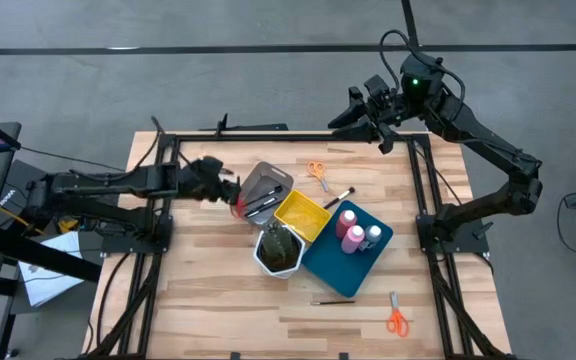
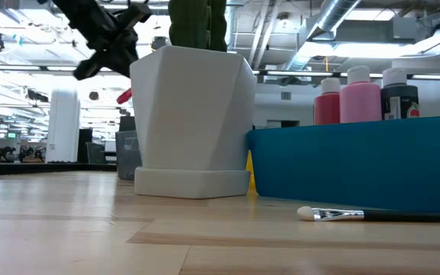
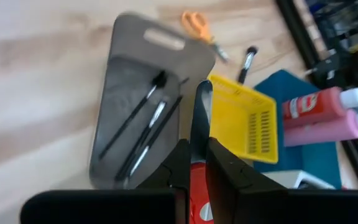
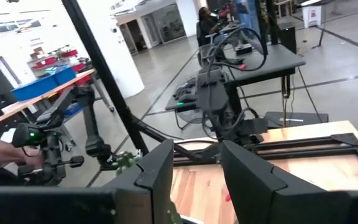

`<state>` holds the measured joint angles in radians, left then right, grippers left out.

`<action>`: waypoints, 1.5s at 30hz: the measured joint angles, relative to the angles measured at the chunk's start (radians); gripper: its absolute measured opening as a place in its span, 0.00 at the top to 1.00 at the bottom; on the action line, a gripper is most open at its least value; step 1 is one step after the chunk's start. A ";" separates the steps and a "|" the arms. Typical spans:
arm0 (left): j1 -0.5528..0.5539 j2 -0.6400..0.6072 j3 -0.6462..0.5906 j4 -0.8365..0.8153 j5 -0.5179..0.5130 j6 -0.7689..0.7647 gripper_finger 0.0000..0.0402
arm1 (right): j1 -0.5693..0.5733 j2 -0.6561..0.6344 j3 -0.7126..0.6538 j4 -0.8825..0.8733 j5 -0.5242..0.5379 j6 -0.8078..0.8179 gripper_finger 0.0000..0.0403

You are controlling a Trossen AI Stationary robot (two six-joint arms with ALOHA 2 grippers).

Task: Pick & Place Paint Supplies
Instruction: Put the red scissors into the yellow bin

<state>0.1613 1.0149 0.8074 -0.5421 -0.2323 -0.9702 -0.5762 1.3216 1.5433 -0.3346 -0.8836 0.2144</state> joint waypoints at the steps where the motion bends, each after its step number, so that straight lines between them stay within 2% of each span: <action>1: 0.029 0.000 0.000 0.018 0.024 0.034 0.96 | 0.000 0.000 0.000 0.002 0.005 0.007 0.67; 10: 0.272 0.070 0.000 0.250 0.274 0.259 0.96 | 0.000 0.000 0.000 0.019 0.025 0.082 0.67; 19: 0.351 0.295 0.009 0.559 0.495 0.318 0.96 | 0.000 0.000 0.000 0.030 0.060 0.127 0.67; 28: 0.357 0.494 0.232 0.554 0.633 0.474 0.96 | 0.006 0.000 0.000 0.037 0.098 0.170 0.67; 34: 0.363 0.571 0.363 0.455 0.739 0.660 0.96 | 0.012 0.000 0.000 0.057 0.104 0.175 0.67; 39: 0.359 0.634 0.427 0.455 0.835 0.737 0.96 | 0.017 0.000 0.000 0.091 0.105 0.188 0.67; 45: 0.334 0.688 0.449 0.454 0.861 0.840 0.96 | 0.021 0.000 0.000 0.107 0.104 0.197 0.67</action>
<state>0.4956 1.7030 1.2564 -0.0884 0.6289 -0.1298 -0.5556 1.3212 1.5434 -0.2276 -0.7792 0.4113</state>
